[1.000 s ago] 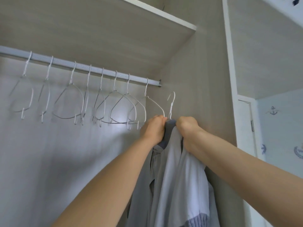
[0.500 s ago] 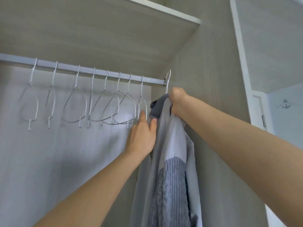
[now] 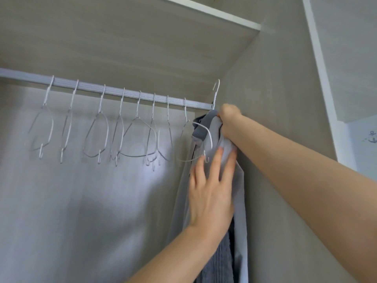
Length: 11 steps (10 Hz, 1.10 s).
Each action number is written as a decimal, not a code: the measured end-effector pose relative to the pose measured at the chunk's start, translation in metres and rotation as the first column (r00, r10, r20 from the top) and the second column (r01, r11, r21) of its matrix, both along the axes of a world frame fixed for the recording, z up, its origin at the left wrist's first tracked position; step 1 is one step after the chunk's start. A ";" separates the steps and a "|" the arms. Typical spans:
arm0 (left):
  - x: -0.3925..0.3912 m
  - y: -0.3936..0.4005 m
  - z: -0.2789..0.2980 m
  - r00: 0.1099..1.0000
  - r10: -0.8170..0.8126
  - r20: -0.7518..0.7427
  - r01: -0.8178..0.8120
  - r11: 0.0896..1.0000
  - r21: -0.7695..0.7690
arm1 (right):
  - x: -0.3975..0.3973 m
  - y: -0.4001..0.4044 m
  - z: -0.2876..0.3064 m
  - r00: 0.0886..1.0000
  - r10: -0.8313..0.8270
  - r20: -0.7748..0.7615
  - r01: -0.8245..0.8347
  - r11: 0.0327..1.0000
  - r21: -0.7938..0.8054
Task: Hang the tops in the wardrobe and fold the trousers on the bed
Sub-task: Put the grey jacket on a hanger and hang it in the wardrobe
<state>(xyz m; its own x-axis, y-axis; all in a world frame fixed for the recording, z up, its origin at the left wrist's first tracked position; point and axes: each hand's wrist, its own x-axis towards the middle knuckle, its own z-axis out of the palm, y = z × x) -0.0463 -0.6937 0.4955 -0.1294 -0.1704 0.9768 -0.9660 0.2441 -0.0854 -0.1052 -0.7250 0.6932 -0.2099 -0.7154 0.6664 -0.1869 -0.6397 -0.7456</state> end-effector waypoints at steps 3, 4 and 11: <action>0.001 -0.024 -0.015 0.997 -0.075 -0.009 0.076 0.994 0.082 | 0.008 -0.044 0.015 0.931 -0.157 -0.329 0.175 0.984 0.028; 0.014 -0.033 -0.013 0.994 -0.108 0.016 0.106 0.990 0.093 | 0.016 -0.051 0.020 0.904 -0.211 -0.373 0.200 0.977 -0.067; 0.046 -0.009 -0.079 0.914 -0.376 -0.153 0.396 0.908 0.134 | 0.006 -0.007 -0.076 0.915 0.400 0.049 -0.403 0.904 0.141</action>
<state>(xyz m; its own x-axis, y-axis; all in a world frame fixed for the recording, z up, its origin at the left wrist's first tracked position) 0.0000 -0.7025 0.4162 -0.0997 -0.2851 0.9533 -0.7939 0.6003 0.0966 -0.0995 -0.7319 0.6172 0.1044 -0.8300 0.5479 0.0775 -0.5425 -0.8365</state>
